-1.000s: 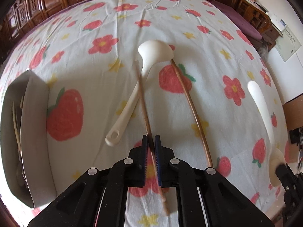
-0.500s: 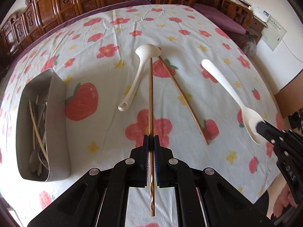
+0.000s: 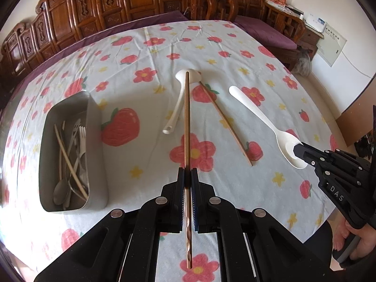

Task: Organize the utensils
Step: 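Lower the brown chopstick into the tray with the left tool while the right tool carries the white spoon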

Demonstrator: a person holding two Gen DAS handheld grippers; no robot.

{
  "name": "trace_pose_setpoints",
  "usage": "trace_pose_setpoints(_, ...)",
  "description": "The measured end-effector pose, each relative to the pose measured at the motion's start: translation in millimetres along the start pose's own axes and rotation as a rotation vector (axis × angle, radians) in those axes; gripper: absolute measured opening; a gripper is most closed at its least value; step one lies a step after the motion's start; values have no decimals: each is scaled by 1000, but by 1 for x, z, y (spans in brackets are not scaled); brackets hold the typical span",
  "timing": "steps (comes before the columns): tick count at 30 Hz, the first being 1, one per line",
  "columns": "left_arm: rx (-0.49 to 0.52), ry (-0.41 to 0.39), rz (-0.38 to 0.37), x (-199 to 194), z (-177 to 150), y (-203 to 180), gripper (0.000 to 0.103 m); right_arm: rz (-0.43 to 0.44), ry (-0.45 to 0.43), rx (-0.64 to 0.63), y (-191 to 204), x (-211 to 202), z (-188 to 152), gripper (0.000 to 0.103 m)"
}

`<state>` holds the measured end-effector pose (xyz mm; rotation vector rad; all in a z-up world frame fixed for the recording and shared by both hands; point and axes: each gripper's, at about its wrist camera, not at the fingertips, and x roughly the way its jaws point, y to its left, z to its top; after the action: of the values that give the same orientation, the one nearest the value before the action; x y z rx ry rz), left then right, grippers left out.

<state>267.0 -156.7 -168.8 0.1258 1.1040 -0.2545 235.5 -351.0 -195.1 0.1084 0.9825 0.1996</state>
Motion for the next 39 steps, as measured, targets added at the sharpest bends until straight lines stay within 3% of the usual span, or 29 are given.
trace_pose_setpoints(25,-165,-83,17,-39,-8,125,5,75,7,-74,85,4,9,5)
trace_pose_setpoints(39,-242,-79,27,-19,3,194,5,136,14,-135,171,16,43,5)
